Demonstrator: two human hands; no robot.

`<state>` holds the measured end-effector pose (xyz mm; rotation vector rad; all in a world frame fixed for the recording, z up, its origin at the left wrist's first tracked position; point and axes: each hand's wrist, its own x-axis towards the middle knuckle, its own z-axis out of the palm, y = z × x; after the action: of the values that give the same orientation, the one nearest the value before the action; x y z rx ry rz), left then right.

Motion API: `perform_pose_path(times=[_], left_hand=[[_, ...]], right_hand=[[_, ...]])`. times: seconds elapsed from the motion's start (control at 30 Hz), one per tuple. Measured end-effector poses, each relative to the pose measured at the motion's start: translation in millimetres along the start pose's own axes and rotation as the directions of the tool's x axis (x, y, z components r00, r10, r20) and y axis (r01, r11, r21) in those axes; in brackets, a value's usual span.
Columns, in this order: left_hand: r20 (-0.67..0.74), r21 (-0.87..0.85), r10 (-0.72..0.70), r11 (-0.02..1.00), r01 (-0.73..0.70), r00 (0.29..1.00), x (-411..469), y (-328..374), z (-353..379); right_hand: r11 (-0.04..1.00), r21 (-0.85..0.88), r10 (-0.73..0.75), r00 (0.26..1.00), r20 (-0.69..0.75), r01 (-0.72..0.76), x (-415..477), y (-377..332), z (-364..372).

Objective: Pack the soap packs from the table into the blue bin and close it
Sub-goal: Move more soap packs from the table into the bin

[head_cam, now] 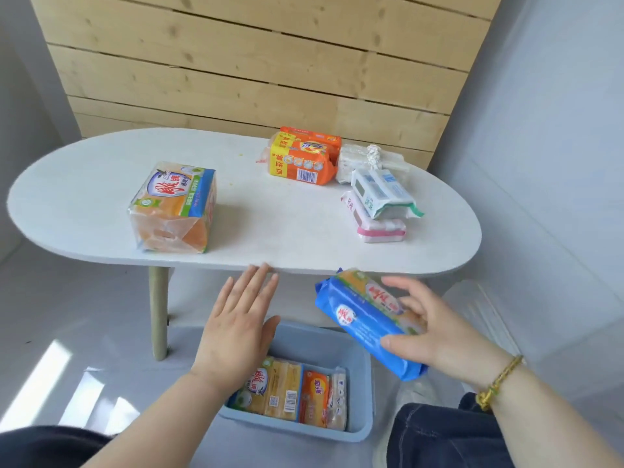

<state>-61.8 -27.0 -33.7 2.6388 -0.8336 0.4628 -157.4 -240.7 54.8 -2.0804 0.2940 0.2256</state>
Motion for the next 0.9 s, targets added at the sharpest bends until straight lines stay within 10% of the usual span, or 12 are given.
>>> perform_pose_path(times=[0.37,0.7,0.9], left_hand=[[0.493,-0.002,-0.28,0.946,0.323,0.823,-54,-11,97],[0.731,0.131,-0.237,0.969,0.209,0.64,-86,-9,158],[0.723,0.106,-0.174,0.984,0.141,0.669,-78,-7,148]], right_hand=[[0.845,-0.28,0.487,0.872,0.053,-0.455,70,116,91],[0.69,-0.346,0.659,0.749,-0.063,-0.636,127,189,155],[0.709,-0.309,0.656,0.753,-0.042,-0.634,141,210,174]])
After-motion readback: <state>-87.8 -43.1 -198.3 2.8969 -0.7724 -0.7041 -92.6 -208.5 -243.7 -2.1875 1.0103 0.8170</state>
